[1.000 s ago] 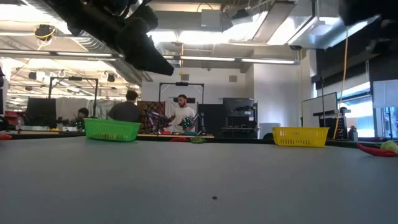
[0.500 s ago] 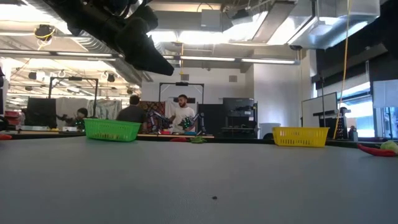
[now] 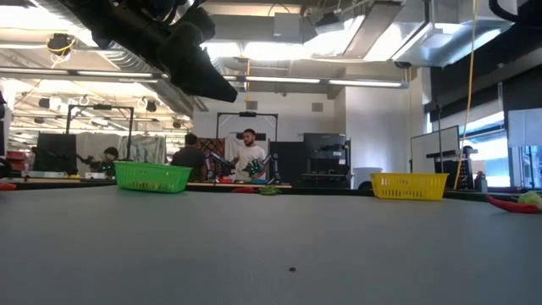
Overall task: Sort produce into baskets
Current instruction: Put the red chili pepper into the blue bin
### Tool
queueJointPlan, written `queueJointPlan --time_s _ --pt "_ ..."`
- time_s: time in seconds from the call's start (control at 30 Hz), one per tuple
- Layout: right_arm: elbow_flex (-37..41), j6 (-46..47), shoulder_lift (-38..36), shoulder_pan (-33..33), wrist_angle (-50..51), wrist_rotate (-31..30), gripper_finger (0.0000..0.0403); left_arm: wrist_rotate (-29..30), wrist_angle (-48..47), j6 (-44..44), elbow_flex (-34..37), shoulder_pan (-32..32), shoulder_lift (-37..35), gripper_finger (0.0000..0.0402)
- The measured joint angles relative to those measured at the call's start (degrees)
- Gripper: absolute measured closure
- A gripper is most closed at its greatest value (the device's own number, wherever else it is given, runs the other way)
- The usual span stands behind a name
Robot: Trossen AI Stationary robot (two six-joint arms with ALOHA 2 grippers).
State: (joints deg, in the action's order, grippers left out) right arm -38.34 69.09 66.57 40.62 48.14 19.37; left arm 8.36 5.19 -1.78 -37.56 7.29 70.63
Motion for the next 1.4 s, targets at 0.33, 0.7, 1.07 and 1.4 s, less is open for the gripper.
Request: queueJointPlan --time_s 0.33,0.7,1.07,1.4 --pt "-8.6 -6.0 -3.0 -4.5 5.9 -0.8 0.0259 0.0 0.2 -1.0 0.0 0.0 0.0 0.0251" --pt "-10.5 -12.8 -4.7 -13.7 15.5 -14.2 0.0270 0.0 0.2 -0.5 0.0 0.0 0.0 0.0251" --pt "-7.2 -13.1 -4.6 -22.1 22.7 -22.9 0.0270 0.0 0.2 -0.1 0.0 0.0 0.0 0.0251" --pt "3.0 -16.0 -4.6 -30.9 10.1 -24.5 0.0270 0.0 0.2 0.1 0.0 0.0 0.0 0.0251"
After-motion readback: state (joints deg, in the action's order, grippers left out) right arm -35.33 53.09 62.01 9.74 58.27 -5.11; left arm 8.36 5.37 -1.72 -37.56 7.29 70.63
